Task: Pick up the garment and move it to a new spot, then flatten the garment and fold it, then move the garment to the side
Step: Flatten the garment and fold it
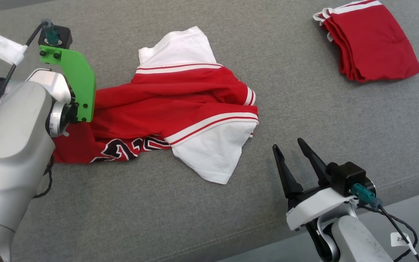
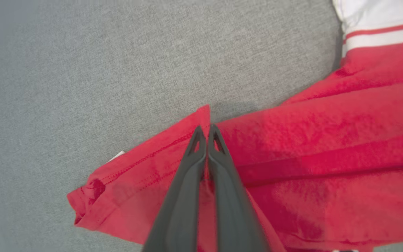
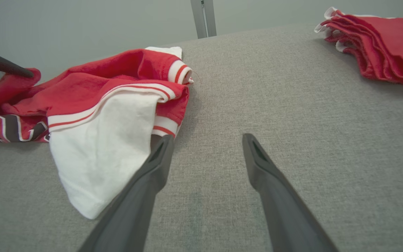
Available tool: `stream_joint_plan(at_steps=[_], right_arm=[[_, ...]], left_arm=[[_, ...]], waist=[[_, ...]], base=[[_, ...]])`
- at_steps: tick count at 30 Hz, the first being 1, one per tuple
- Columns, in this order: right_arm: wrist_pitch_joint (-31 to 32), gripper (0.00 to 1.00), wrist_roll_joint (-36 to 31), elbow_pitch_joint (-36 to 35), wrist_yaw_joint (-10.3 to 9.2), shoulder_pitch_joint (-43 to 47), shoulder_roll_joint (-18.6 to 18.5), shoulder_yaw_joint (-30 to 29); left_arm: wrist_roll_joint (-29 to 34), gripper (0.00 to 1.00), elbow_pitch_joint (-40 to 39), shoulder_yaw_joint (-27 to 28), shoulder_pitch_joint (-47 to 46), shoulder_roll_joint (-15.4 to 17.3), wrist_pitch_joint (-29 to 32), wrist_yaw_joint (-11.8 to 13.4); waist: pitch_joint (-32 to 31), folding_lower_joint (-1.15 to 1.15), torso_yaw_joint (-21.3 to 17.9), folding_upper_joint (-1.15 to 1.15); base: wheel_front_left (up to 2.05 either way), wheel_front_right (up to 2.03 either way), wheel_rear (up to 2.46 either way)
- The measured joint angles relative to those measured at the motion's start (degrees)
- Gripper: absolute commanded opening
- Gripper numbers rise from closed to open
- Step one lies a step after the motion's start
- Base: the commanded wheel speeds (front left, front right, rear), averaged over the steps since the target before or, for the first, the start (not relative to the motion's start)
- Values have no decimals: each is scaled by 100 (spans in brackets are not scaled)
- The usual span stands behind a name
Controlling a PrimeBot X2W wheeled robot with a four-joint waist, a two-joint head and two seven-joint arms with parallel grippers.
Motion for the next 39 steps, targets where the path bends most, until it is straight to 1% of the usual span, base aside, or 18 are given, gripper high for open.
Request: stream_joint_plan(at_steps=[4, 7, 9, 10, 11, 12, 18, 19, 20, 25, 28, 39], right_arm=[[-7, 100, -53, -2, 0, 1, 2, -91], [-8, 100, -98, -10, 0, 26, 0, -163], [-7, 100, -112, -21, 0, 78, 2, -205], [3, 100, -143, -27, 0, 116, 3, -220], [11, 100, -146, -38, 0, 120, 1, -224], [11, 100, -146, -38, 0, 120, 1, -224], [105, 100, -250, -100, 0, 236, 4, -278], [154, 100, -264, -135, 0, 261, 3, -287], [154, 100, -264, -135, 0, 261, 3, -287], [238, 100, -304, -213, 0, 375, 2, -290], [282, 100, -311, -259, 0, 429, 3, -266], [382, 100, -330, -360, 0, 524, 3, -245]], left_arm=[[-140, 0, -385, 291, 255, 30, -695, 105], [-303, 0, -727, 525, 653, 161, -1116, 261], [-389, 0, -1013, 670, 998, 258, -1336, 414], [-465, 0, -1324, 804, 1327, 347, -1529, 576], [-499, 0, -1491, 875, 1513, 393, -1646, 679], [-499, 0, -1491, 875, 1513, 393, -1646, 679], [-703, 0, -2406, 1198, 2583, 592, -2111, 1180], [-739, 0, -2663, 1281, 2884, 655, -2204, 1327], [-739, 0, -2663, 1281, 2884, 655, -2204, 1327], [-873, 0, -3237, 1414, 3610, 737, -2297, 1695], [-979, 0, -3453, 1454, 4009, 766, -2346, 1827], [-1135, 0, -3597, 1489, 4892, 795, -2451, 2068]], waist=[[-43, 0, 172, 0], [-98, 0, 331, 0], [-142, 0, 451, 0], [-189, 0, 573, 0], [-212, 0, 637, 0], [-212, 0, 637, 0], [-389, 0, 977, 0], [-474, 0, 1059, 0], [-474, 0, 1059, 0], [-682, 0, 1212, 0], [-782, 0, 1277, 0], [-943, 0, 1324, 0]], base=[[0, 0, 0], [0, 0, 0], [0, 0, 0], [0, 0, 0], [0, 0, 0], [0, 0, 0], [0, 0, 0], [0, 0, 0], [0, 0, 0], [0, 0, 0], [0, 0, 0], [0, 0, 0]])
